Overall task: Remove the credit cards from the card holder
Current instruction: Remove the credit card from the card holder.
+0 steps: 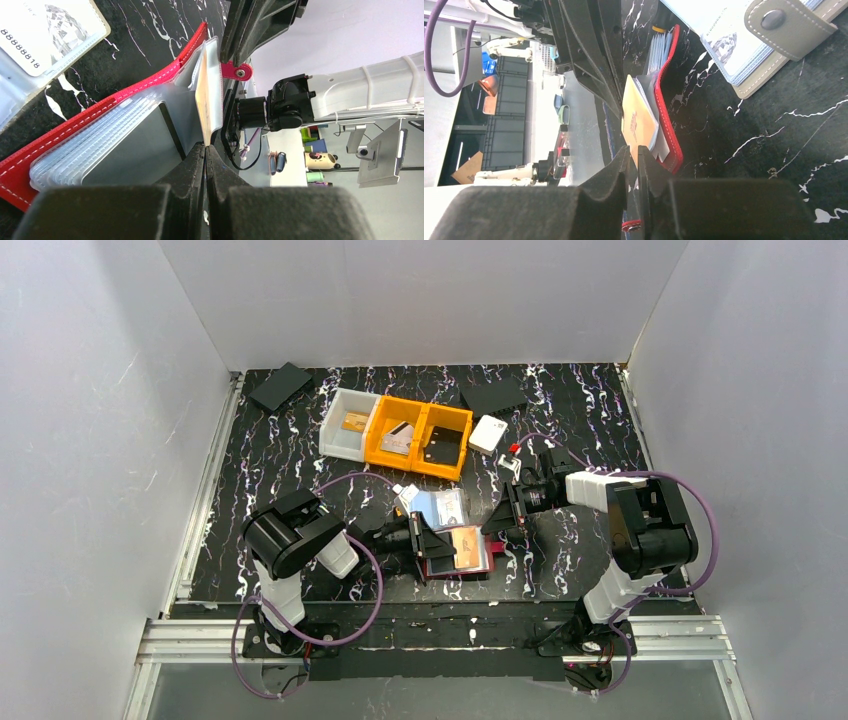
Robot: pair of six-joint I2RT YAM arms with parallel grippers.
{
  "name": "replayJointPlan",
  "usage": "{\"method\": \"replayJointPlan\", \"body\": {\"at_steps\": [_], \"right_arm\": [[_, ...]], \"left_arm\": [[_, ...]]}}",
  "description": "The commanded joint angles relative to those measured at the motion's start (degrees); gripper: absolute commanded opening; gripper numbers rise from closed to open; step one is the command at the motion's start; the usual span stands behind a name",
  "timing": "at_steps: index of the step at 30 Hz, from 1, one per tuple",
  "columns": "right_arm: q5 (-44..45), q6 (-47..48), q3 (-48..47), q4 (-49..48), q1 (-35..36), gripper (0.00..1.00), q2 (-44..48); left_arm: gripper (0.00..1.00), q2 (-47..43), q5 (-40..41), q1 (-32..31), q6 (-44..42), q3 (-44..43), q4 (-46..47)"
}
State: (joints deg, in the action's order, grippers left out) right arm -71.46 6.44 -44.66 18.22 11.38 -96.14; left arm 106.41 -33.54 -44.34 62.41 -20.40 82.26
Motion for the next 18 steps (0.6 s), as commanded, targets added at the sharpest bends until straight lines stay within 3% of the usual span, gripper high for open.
{"method": "replayJointPlan", "body": {"at_steps": [1, 12, 18], "right_arm": [[-0.9, 2.1, -2.1, 1.7, 0.3, 0.22, -0.5], [0.8, 1.9, -2.2, 1.9, 0.5, 0.40, -0.8], [2.5, 2.1, -2.5, 2.2, 0.5, 0.43, -1.7]], "left_arm": [[0.00, -1.7, -1.7, 0.3, -1.2, -1.2, 2.0], [0.00, -0.8, -2.3, 0.2, -0.6, -2.7, 2.0], [0.00, -1.3, -2.4, 0.2, -0.3, -2.8, 2.0]]}}
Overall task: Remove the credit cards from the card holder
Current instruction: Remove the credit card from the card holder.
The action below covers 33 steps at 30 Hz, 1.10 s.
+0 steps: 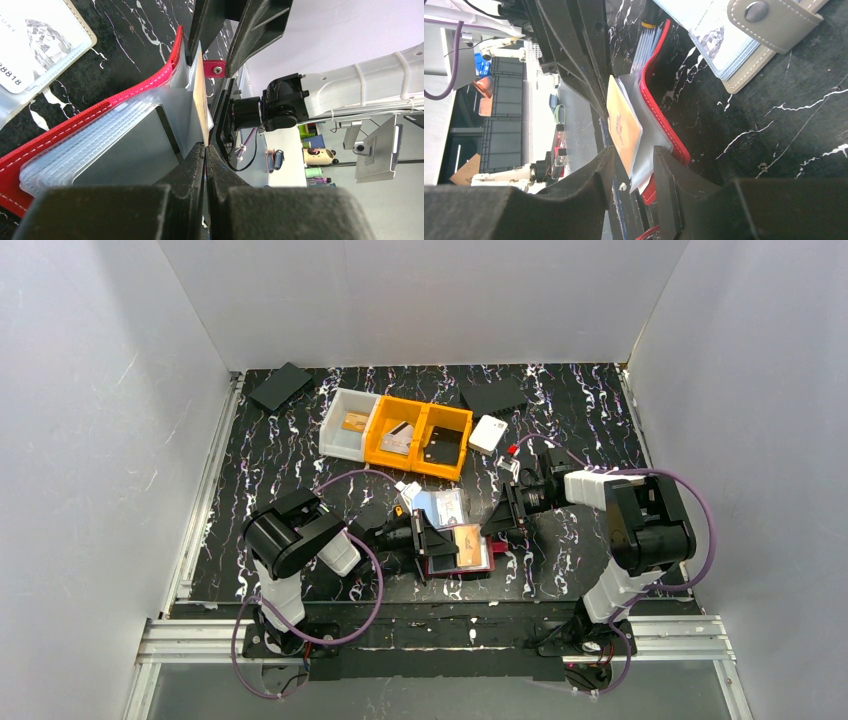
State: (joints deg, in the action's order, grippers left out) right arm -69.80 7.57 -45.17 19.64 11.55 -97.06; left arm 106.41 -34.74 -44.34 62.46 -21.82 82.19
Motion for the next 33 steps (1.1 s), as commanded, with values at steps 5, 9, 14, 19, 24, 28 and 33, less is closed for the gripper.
{"method": "replayJointPlan", "body": {"at_steps": [5, 9, 14, 19, 24, 28, 33], "right_arm": [[-2.4, 1.2, -2.1, 0.8, 0.2, 0.43, -1.1], [-5.1, 1.5, -2.1, 0.6, 0.3, 0.34, -0.6], [-5.4, 1.5, -2.2, 0.6, 0.2, 0.18, -0.6], [-6.1, 1.6, -2.2, 0.4, 0.2, 0.04, -0.4], [-5.5, 1.7, -2.2, 0.5, 0.1, 0.01, -0.1], [-4.6, 1.7, -2.3, 0.7, -0.1, 0.01, -0.8], [-3.5, 1.9, -2.5, 0.8, -0.1, 0.01, -1.3]], "left_arm": [[0.00, -1.0, -2.4, 0.1, 0.2, -2.6, 2.0], [0.00, -0.2, -3.0, -0.2, 0.2, -3.2, 2.1], [0.00, -0.8, -1.9, -0.2, -0.3, -2.2, 2.1], [0.00, -0.4, -1.2, -0.1, -0.6, -1.3, 2.1], [0.00, -1.1, -0.4, 0.5, -1.3, 0.5, 2.1], [0.00, -2.4, -0.3, 1.4, -1.9, 2.0, 2.1], [0.00, -2.8, -1.0, 1.7, -2.5, 2.8, 2.1]]}}
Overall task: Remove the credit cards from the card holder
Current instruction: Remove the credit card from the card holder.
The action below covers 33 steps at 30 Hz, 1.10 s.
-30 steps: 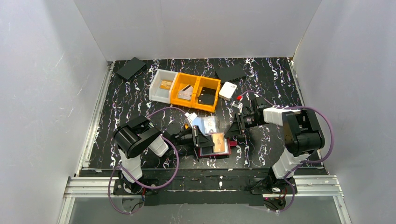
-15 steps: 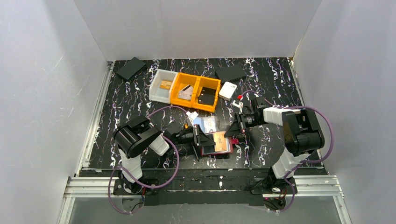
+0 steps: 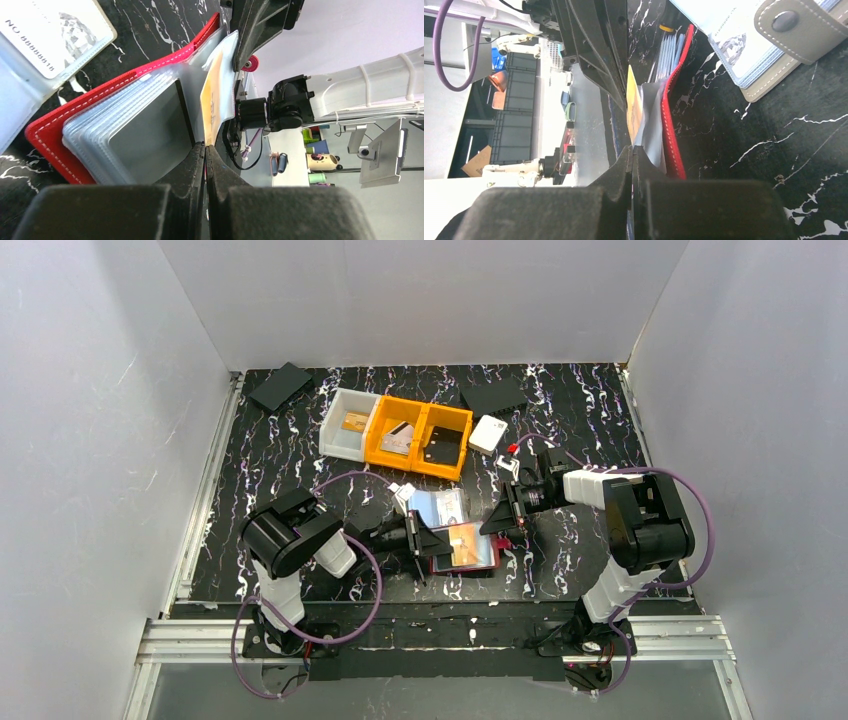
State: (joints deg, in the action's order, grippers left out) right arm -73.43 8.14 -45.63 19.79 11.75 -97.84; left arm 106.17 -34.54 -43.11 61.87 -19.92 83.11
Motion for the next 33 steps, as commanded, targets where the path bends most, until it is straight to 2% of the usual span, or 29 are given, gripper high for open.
{"method": "replayJointPlan", "body": {"at_steps": [1, 10, 12, 15, 22, 28, 31, 33], "right_arm": [[0.7, 1.4, -2.0, 0.9, -0.3, 0.01, -0.5], [14.4, 4.5, -3.4, 4.6, -0.4, 0.03, -0.6], [15.1, 4.6, -3.6, 4.8, -0.4, 0.10, -0.3], [15.4, 6.3, -4.5, 6.5, -0.4, 0.29, 0.4], [12.5, 17.1, -6.8, 15.0, -0.5, 0.68, 5.8], [7.4, 23.9, -7.0, 19.3, 0.1, 0.90, 9.3], [4.7, 31.2, -8.8, 27.3, 1.5, 0.97, 8.3], [4.4, 35.0, -9.8, 31.2, 3.1, 0.98, 7.2]], "left_arm": [[0.00, -2.7, -1.1, 0.6, -1.9, 1.1, 1.2], [0.00, -7.1, -0.6, 3.0, -2.7, 5.7, 1.0], [0.00, -7.9, -0.4, 3.2, -2.9, 6.7, 1.0], [0.00, -8.8, -0.1, 3.4, -3.2, 8.2, 1.0], [0.00, -13.3, -1.9, 3.2, -2.4, 8.2, 0.6], [0.00, -14.0, -4.6, 2.0, -2.2, 3.9, -0.8], [0.00, -12.5, -5.9, 1.5, -2.3, 1.3, -2.2], [0.00, -11.3, -6.8, 1.2, -2.0, -0.3, -2.6]]}}
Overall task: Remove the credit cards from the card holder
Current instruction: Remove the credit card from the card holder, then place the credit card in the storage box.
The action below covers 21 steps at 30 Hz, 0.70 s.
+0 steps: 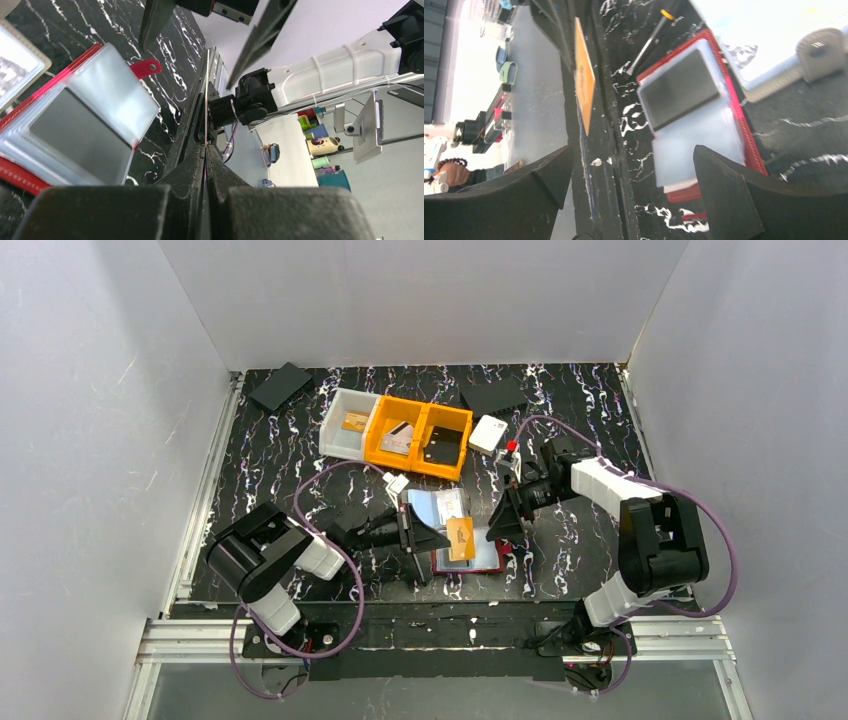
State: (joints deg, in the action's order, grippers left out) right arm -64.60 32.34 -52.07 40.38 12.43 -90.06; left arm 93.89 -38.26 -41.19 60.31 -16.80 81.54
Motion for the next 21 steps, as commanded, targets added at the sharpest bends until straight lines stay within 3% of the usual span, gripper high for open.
{"method": "replayJointPlan", "body": {"at_steps": [1, 7, 15, 21], "right_arm": [[-4.4, 12.7, -3.9, 12.4, 3.2, 0.98, -1.0], [-5.7, 13.2, -4.9, 13.8, 5.9, 0.93, -2.3], [-7.2, 10.2, -6.0, 13.3, 5.9, 0.53, -4.0], [-9.2, 9.0, -5.7, 12.8, 5.9, 0.06, -4.8]], "left_arm": [[0.00, 1.3, -3.5, -1.0, -0.4, -4.3, -1.2], [0.00, 3.3, -5.6, -2.0, -0.3, -7.9, -3.2], [0.00, 5.7, -6.8, -2.9, 0.5, -9.4, -3.6], [0.00, 6.3, -6.1, -3.0, 1.6, -9.3, -1.7]]}}
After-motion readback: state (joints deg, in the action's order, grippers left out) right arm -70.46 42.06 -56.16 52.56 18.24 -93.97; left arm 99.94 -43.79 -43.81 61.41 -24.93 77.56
